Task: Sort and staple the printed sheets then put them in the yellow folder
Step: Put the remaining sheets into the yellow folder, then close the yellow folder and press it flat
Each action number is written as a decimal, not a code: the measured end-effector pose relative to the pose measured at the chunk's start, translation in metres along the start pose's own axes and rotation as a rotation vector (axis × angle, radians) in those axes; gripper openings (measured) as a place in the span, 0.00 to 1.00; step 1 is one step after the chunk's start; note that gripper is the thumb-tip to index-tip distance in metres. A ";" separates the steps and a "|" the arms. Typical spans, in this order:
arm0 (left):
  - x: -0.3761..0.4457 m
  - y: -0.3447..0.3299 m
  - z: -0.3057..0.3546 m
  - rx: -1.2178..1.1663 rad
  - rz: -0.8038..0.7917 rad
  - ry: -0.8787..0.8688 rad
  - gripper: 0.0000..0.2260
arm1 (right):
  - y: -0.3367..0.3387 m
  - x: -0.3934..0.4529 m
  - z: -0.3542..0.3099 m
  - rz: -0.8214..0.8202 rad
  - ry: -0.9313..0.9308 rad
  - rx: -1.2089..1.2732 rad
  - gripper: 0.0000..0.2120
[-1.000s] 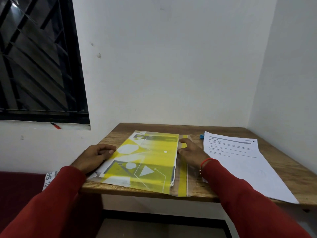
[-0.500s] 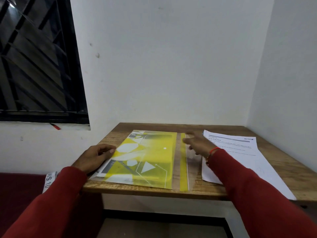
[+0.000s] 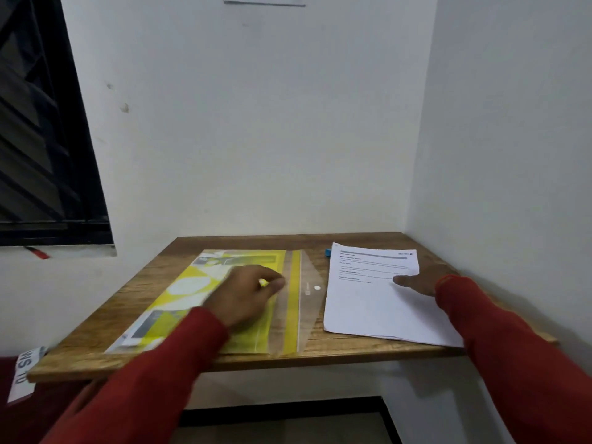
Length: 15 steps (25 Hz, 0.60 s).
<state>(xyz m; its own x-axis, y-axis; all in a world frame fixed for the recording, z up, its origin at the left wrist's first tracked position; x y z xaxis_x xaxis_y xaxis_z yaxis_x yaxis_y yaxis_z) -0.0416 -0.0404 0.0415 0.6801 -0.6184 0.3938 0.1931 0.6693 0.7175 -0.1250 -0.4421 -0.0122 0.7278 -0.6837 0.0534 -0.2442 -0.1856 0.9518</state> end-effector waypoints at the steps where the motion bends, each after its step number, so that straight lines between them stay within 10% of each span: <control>1: 0.009 -0.026 0.009 0.017 -0.094 0.034 0.11 | -0.013 0.025 0.011 -0.023 0.011 0.037 0.51; 9: 0.015 -0.078 0.042 -0.028 -0.194 0.160 0.14 | 0.011 -0.030 -0.012 -0.088 0.071 0.808 0.19; 12: 0.007 -0.033 0.013 0.313 -0.065 0.279 0.23 | 0.036 -0.066 -0.032 -0.199 0.243 0.782 0.22; 15: -0.015 -0.007 -0.016 0.612 -0.156 0.441 0.33 | 0.076 -0.058 -0.020 0.044 0.164 0.722 0.14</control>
<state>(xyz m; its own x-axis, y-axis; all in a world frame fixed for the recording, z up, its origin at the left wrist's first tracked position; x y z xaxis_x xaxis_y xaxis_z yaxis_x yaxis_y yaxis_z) -0.0420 -0.0288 0.0216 0.9211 -0.3793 0.0881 -0.0282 0.1606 0.9866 -0.1730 -0.4026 0.0634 0.7803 -0.5974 0.1848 -0.5947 -0.6174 0.5150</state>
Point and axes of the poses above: each hand's wrist, its own x-axis towards the middle knuckle, its own y-axis out of the back of the hand, z = x × y, the point moved 10 cm from there along x, towards the middle knuckle, and after that the axes turned 5 degrees about -x, right-handed, at the moved point
